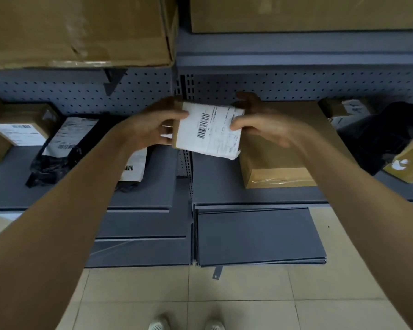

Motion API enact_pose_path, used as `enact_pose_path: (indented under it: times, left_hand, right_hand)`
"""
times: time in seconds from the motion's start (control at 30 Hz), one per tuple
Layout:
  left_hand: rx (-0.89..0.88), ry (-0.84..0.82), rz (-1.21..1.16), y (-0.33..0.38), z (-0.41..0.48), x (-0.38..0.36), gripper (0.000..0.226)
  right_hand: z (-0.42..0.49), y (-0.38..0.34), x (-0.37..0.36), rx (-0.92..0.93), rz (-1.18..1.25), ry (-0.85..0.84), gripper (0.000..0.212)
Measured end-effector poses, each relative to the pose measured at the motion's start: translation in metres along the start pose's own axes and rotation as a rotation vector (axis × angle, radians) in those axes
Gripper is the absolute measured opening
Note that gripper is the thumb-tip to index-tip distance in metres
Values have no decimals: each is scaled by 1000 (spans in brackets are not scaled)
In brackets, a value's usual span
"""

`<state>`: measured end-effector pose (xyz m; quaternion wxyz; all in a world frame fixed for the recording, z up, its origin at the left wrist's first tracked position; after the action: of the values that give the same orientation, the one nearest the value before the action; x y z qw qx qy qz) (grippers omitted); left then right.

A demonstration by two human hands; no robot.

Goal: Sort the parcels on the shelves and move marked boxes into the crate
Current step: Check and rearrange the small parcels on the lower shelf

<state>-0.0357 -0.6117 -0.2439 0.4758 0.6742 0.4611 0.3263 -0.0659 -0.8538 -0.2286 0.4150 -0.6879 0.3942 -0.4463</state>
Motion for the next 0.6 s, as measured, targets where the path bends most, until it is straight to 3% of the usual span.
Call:
enact_pose_path:
  times: [0.1,0.23,0.4,0.6]
  left_hand:
    - [36,-22,-16,-6,2,-8,53]
    - [-110,7,-43,-4,12,-14,52]
    - [-211,-88,72,30,34,-19,56]
    - [-195,-61,188,43,68,-17,74]
  right_hand:
    - [2,-3,3,20,28,27,85]
    - [5,3,6,-6,-52,66,95]
    - [21,-3,19,41,-113,218,100]
    - [49,-3,28,94,-123,269,96]
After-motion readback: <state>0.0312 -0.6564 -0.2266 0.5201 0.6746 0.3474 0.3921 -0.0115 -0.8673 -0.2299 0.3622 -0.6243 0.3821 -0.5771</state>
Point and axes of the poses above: each hand's wrist, its own z-axis towards the middle knuckle, its own x-axis out of the back of the hand, y = z × x, the point moved 3 cm from there along z, towards the middle knuckle, and after that the axes turned 1 degree about -x, right-handed, at the moved point
